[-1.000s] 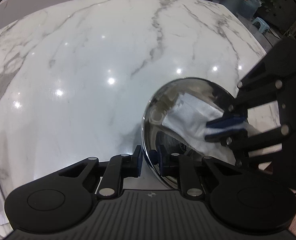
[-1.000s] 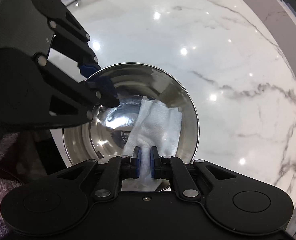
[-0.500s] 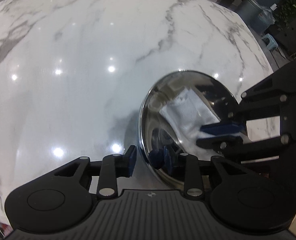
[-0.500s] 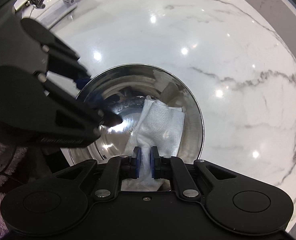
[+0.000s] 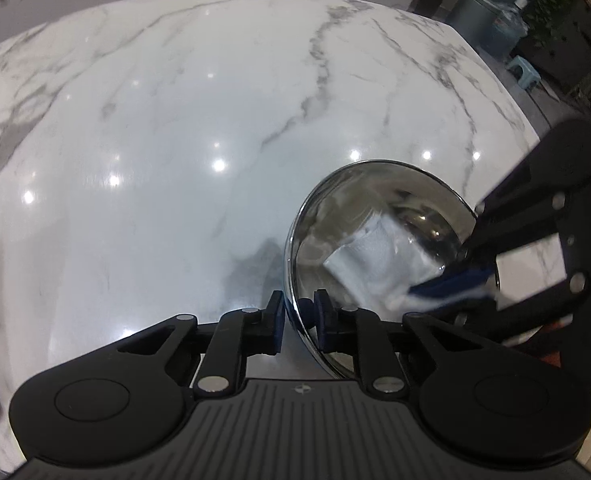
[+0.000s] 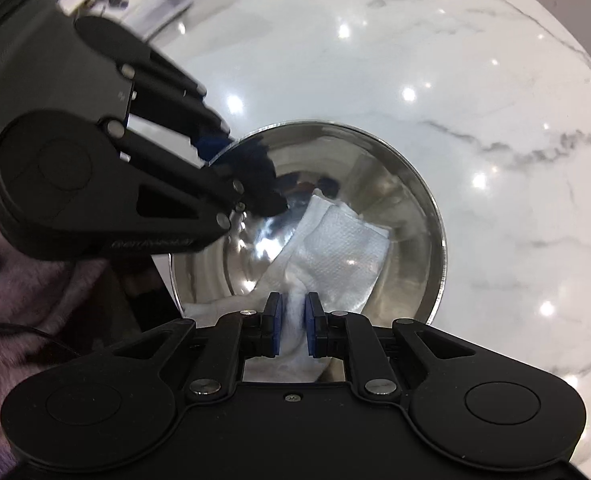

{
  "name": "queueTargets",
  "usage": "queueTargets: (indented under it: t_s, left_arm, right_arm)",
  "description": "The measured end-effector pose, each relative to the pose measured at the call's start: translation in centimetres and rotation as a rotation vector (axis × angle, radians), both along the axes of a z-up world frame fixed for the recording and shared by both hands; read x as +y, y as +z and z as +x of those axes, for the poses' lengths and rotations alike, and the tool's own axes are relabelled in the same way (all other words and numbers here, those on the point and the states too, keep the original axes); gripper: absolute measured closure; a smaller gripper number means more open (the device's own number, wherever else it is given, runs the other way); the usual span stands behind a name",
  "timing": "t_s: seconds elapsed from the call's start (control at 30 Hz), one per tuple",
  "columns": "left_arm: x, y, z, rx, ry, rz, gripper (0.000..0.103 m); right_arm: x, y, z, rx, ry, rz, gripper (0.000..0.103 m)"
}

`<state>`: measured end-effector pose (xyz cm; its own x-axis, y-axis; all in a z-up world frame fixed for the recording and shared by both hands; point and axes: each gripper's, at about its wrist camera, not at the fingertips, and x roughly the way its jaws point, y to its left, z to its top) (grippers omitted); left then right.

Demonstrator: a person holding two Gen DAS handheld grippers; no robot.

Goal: Clean bowl
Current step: 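Rub the cloth around the bowl wall with the right tool while left tool holds the rim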

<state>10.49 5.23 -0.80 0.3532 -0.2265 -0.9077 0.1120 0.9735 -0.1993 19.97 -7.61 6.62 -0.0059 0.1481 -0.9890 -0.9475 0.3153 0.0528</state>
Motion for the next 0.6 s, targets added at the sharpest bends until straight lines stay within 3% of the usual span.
queueTargets:
  t_s: [0.23, 0.43, 0.6]
  left_arm:
    - [-0.2, 0.0, 0.0, -0.018, -0.04, 0.006, 0.088]
    - [-0.3, 0.0, 0.2, -0.02, -0.047, 0.015, 0.087]
    - [-0.5, -0.1, 0.3, -0.024, -0.061, 0.022, 0.085]
  right_arm:
    - [-0.1, 0.6, -0.1, -0.197, 0.103, -0.062, 0.096]
    - [-1.0, 1.8, 1.3, -0.281, 0.08, -0.019, 0.096]
    - [-1.6, 2.0, 2.7, -0.299, 0.06, 0.023, 0.097]
